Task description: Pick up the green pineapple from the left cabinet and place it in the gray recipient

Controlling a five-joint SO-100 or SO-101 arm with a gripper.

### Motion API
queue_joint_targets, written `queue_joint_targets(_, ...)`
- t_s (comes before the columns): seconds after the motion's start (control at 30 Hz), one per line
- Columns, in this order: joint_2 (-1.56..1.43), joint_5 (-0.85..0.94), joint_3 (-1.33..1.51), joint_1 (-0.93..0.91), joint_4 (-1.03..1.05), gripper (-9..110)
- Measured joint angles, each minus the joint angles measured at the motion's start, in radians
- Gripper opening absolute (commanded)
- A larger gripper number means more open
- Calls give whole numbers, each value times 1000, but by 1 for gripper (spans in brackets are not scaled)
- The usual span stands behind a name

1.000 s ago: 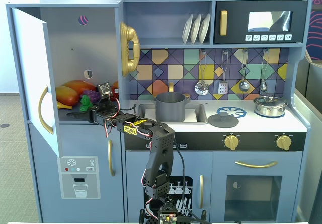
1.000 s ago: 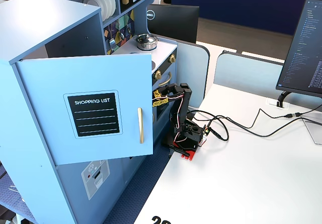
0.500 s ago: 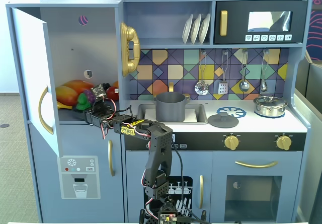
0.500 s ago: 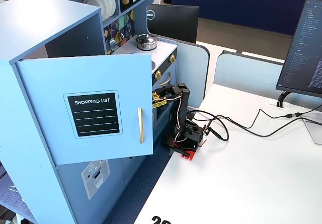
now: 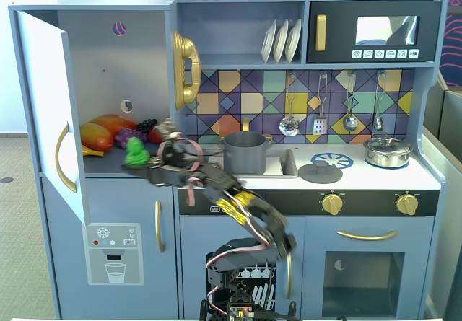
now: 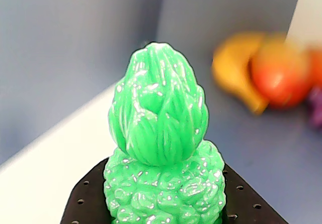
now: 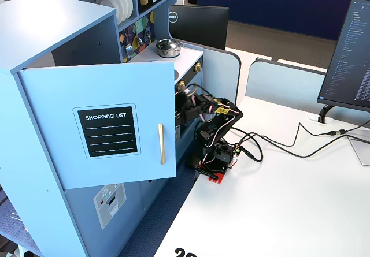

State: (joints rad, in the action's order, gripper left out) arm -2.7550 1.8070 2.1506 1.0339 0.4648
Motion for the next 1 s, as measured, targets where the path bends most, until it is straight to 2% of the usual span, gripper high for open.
queue_joint_targets(0.1, -167, 12, 3, -61, 60, 0)
queue_joint_targets(0.2, -247, 21, -2, -202, 91, 0)
queue_joint_targets(0.43, -235, 8, -9, -555, 12, 0)
queue_joint_targets(0.7, 89, -107, -118, -890, -235, 0)
queue_joint_targets(1.0, 492, -173, -249, -1068, -377, 0)
